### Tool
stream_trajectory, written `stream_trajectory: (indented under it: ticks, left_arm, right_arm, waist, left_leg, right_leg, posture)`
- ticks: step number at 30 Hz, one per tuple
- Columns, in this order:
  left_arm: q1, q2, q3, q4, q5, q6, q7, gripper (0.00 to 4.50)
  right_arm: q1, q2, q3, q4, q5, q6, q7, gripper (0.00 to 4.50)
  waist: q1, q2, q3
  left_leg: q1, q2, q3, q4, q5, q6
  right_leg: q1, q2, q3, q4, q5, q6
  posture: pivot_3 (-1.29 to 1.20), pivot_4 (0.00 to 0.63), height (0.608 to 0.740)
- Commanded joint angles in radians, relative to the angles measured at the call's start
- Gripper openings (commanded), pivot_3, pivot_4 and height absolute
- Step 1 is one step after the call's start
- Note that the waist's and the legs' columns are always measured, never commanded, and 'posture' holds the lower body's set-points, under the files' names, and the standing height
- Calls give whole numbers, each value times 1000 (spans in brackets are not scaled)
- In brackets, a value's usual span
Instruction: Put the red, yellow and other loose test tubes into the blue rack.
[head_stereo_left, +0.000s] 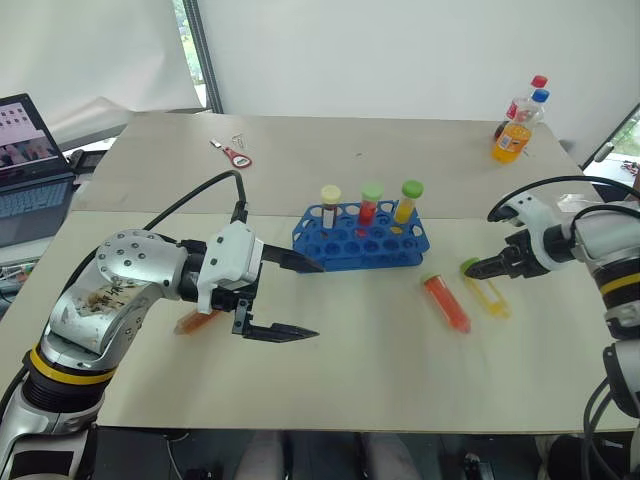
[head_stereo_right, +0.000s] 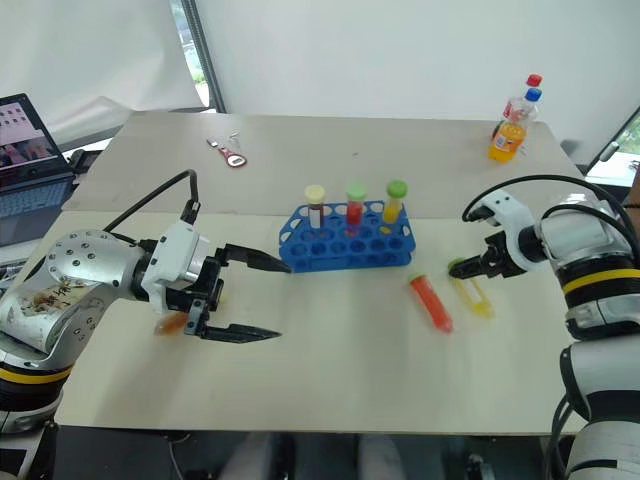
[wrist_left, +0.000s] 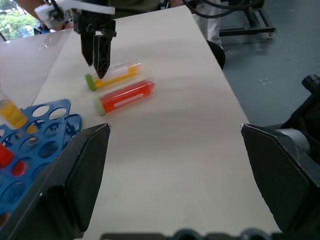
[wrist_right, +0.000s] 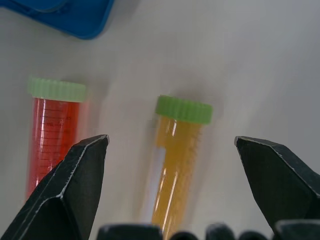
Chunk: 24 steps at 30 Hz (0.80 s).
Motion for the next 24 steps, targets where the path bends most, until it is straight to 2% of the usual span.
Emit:
stream_trajectory:
  ticks: [1, 5, 8, 10, 16, 21, 24]
  left_arm:
    - [-1, -9, -6, -38, 10, -26, 10, 4424]
    - [26, -4, -10, -46, 36, -40, 22, 4424]
    - [39, -7, -8, -48, 48, -47, 35, 4500]
    - [45, -8, -10, -51, 49, -49, 38, 4500]
    - [58, -5, -12, -42, 51, -56, 37, 4500]
    - [91, -5, 25, -21, 45, -58, 58, 4500]
    - [114, -16, 81, 10, 23, -49, 95, 4500]
  right_arm:
    - [-32, 1, 26, 62, -51, -48, 20, 4500]
    - [-35, 23, 39, 109, -74, -83, 38, 4500]
    - [-44, 46, 20, 150, -83, -105, 23, 3667]
    - [-50, 58, 12, 170, -87, -110, 25, 2890]
    - [-35, 59, -5, 153, -82, -96, 52, 998]
    - [0, 7, -76, 34, -39, -81, 65, 963]
    - [92, -45, -215, -224, 48, -102, 55, 963]
  waist:
    - [1, 0, 0]
    - [-3, 0, 0]
    - [-7, 0, 0]
    - [-8, 0, 0]
    - [-7, 0, 0]
    - [-2, 0, 0]
    - [0, 0, 0]
  left_leg:
    - [0, 0, 0, 0, 0, 0]
    - [0, 0, 0, 0, 0, 0]
    - [1, 1, 0, 0, 0, 0]
    - [1, 1, 0, 0, 0, 0]
    - [1, 1, 0, 0, 0, 0]
    - [1, 0, 0, 0, 0, 0]
    - [1, 1, -1, 0, 0, 0]
  right_leg:
    - [0, 0, 0, 0, 0, 0]
    - [0, 0, 0, 0, 0, 0]
    - [0, 1, 0, 1, 0, 0]
    - [0, 1, 0, 1, 0, 0]
    - [0, 0, 0, 1, 0, 0]
    - [0, 0, 0, 1, 0, 0]
    - [0, 0, -1, 1, 0, 0]
  posture:
    - [0, 150, 740]
    - [0, 150, 740]
    - [0, 150, 740]
    - [0, 150, 740]
    - [0, 150, 740]
    - [0, 150, 740]
    - [0, 150, 740]
